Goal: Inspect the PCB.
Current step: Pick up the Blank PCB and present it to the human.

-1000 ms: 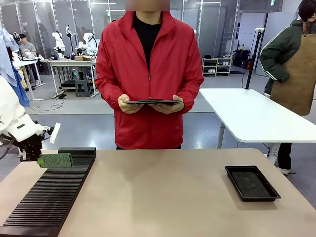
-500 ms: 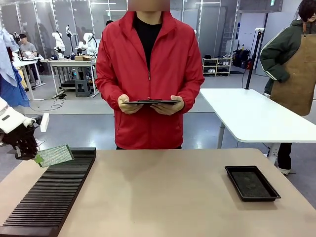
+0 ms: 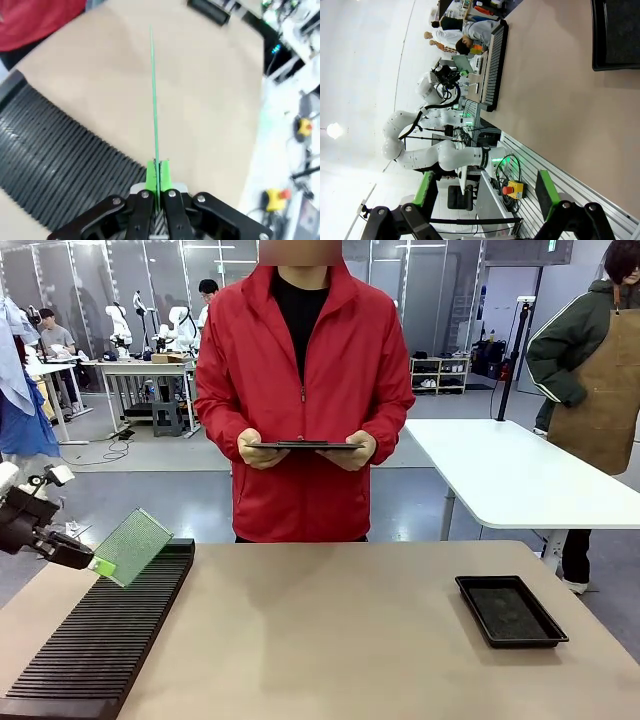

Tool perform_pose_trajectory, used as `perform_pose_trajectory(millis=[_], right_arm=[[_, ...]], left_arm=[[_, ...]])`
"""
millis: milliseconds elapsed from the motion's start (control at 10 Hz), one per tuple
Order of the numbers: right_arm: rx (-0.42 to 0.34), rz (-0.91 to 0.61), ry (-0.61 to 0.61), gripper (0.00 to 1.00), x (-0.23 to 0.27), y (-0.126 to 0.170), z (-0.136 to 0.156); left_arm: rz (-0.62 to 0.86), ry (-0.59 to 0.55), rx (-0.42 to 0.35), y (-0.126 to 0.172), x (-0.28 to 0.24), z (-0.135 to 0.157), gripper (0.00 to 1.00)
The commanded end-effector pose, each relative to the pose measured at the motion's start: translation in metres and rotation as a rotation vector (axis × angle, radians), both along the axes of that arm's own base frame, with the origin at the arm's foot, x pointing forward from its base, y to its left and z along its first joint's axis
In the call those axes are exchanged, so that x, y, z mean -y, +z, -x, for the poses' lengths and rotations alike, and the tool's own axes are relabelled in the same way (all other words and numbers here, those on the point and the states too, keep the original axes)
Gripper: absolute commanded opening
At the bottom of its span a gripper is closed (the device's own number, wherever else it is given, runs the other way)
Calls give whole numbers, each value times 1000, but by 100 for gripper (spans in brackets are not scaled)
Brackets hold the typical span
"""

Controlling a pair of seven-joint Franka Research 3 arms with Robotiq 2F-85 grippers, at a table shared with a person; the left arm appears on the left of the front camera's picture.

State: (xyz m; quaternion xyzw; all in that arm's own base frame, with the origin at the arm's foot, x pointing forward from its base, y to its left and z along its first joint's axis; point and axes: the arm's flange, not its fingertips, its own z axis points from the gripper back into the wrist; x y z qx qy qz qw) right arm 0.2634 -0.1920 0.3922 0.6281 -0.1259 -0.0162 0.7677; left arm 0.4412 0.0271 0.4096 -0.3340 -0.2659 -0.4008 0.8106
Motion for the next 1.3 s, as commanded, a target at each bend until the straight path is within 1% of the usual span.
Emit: perform_pose_trajectory(millis=[0,100,500,600,800,900,1000,1100,1200], right_arm=[[3,-2,-2,100,1,2,1],[3,-2,-2,100,1,2,1],[3,-2,-2,100,1,2,1],[3,-2,-2,100,1,2,1],[3,-2,-2,100,1,2,1],[3,-2,-2,100,1,2,1],[3,-2,-2,100,1,2,1],[3,-2,-2,100,1,2,1],[3,-2,-2,100,1,2,1]], left_arm=[[13,-30,13,-21,13,1,2],[0,0,0,0,0,0,2],[0,0,0,0,0,0,2],[2,12,-1,-4,0,-1,3],[294,123,-183,-9,5,-28,3],[405,119,-267,-12,8,-36,3],[494,113,-289,-12,9,-45,3],[621,79,-323,-10,10,-53,3],[737,65,-384,-12,14,-63,3]])
